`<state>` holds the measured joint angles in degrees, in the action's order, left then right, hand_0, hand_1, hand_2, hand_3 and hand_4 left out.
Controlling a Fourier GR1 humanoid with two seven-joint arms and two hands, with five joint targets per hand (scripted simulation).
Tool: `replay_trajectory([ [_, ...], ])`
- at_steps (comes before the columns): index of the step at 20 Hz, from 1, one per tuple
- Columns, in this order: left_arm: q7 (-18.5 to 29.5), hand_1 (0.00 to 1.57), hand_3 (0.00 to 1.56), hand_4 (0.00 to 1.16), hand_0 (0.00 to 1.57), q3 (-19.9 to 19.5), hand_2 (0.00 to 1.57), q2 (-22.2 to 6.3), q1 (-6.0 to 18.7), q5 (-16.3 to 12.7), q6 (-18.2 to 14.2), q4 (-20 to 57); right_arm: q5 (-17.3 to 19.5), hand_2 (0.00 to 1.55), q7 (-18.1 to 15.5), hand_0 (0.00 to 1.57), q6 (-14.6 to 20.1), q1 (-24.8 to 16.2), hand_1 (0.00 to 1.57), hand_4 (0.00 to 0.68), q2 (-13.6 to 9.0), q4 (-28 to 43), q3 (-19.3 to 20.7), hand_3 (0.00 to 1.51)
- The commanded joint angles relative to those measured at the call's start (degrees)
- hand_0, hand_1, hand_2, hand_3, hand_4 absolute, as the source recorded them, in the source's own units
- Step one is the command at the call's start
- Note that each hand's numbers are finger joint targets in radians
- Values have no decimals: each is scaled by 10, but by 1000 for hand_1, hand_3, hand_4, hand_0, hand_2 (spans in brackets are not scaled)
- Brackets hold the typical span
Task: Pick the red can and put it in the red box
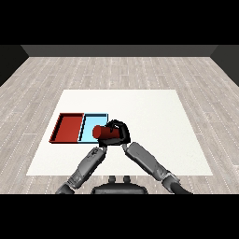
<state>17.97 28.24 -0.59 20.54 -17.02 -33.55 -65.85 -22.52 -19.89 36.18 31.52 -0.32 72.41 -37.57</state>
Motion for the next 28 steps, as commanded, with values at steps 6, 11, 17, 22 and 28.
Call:
replay_trajectory([
  [6,-27,1571,1436,1080,1571,-16,1527,6,35,19,-39,-29,-86,1316,-47,1324,-10,8,1324,123,3,-14,-8,1254],
  [11,1,1571,1455,1118,1571,-9,1529,6,17,21,-41,-22,51,0,39,0,-25,-22,0,0,3,20,10,0],
  [17,-10,1571,1481,1131,1571,8,1555,6,-1,53,-50,-54,95,0,61,0,-49,-78,0,0,2,74,16,0],
  [22,-2,1571,1509,1145,1571,7,1571,6,-32,22,-39,-42,50,0,-4,0,-40,-46,0,0,3,20,48,0],
  [28,-9,1571,1486,1129,1571,-20,1571,6,-26,59,-35,-26,76,0,64,0,-79,-77,0,0,-55,161,137,0],
])
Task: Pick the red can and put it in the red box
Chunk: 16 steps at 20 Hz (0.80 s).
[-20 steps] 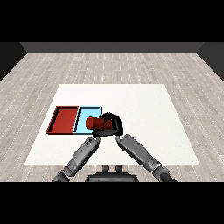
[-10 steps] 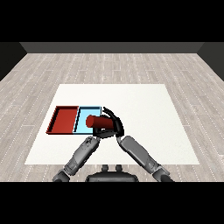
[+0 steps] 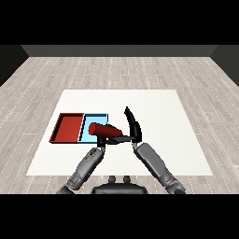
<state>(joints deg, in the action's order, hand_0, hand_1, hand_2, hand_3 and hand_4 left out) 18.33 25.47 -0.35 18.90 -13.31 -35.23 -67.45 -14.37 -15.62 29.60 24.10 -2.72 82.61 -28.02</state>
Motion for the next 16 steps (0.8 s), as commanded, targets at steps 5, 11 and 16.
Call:
replay_trajectory([
  [5,-25,1571,1483,1140,1571,-44,1571,-43,37,42,-11,0,-18,0,6,0,-49,-97,0,0,-81,145,62,0],
  [11,-54,1571,1467,1123,1571,-81,1564,-157,5,65,-1,-33,-45,0,-5,0,-64,-197,0,0,-131,165,122,0],
  [16,-38,1571,1465,1116,1571,-152,1555,-217,9,45,42,55,-46,0,-31,0,-83,-250,0,0,-148,163,144,0],
])
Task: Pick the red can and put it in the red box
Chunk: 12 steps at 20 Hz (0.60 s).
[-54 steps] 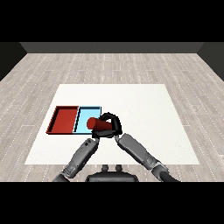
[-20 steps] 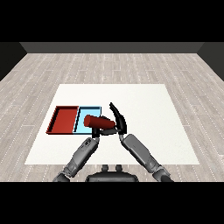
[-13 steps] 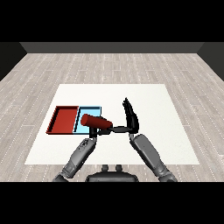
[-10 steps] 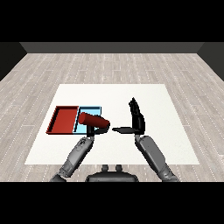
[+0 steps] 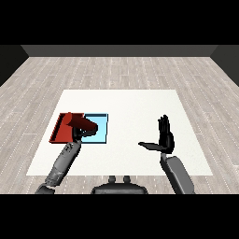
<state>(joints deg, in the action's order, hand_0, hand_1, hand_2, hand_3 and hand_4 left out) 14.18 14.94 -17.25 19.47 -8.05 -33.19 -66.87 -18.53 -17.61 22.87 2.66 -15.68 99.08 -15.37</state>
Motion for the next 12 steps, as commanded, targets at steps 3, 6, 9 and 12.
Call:
replay_trajectory([
  [3,25,1571,1462,1091,1571,-89,1555,-47,46,-21,46,128,-11,0,-26,0,-33,-58,0,0,-26,-11,45,0],
  [6,0,1571,1498,1115,1571,-85,1567,-69,39,0,49,165,-4,0,2,0,-24,-48,0,0,-39,-21,63,0],
  [9,-40,1571,1472,1097,1571,-97,1555,-99,112,16,69,256,0,0,9,0,-22,-33,0,0,-38,-49,74,0],
  [12,-29,1571,1473,1079,1571,-109,1565,-84,183,36,58,381,25,0,3,0,-11,-19,0,0,-20,-72,55,0],
])
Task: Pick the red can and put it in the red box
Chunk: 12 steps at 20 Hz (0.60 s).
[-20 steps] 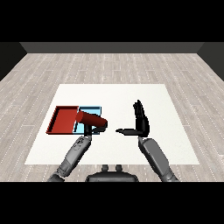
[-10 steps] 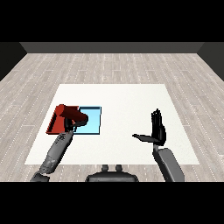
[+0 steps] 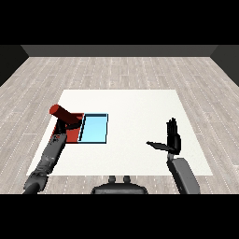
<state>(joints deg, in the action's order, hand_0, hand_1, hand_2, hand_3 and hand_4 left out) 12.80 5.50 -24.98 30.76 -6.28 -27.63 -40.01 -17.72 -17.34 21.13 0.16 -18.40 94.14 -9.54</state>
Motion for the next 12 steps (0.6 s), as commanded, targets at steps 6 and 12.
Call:
replay_trajectory([
  [6,16,1554,1432,1010,1554,-28,1459,11,105,35,-7,263,-11,0,-8,0,-19,46,0,0,21,-82,18,0],
  [12,-73,593,406,781,593,-13,628,13,128,57,-2,352,-7,0,-29,0,-28,66,0,0,25,-140,30,0],
])
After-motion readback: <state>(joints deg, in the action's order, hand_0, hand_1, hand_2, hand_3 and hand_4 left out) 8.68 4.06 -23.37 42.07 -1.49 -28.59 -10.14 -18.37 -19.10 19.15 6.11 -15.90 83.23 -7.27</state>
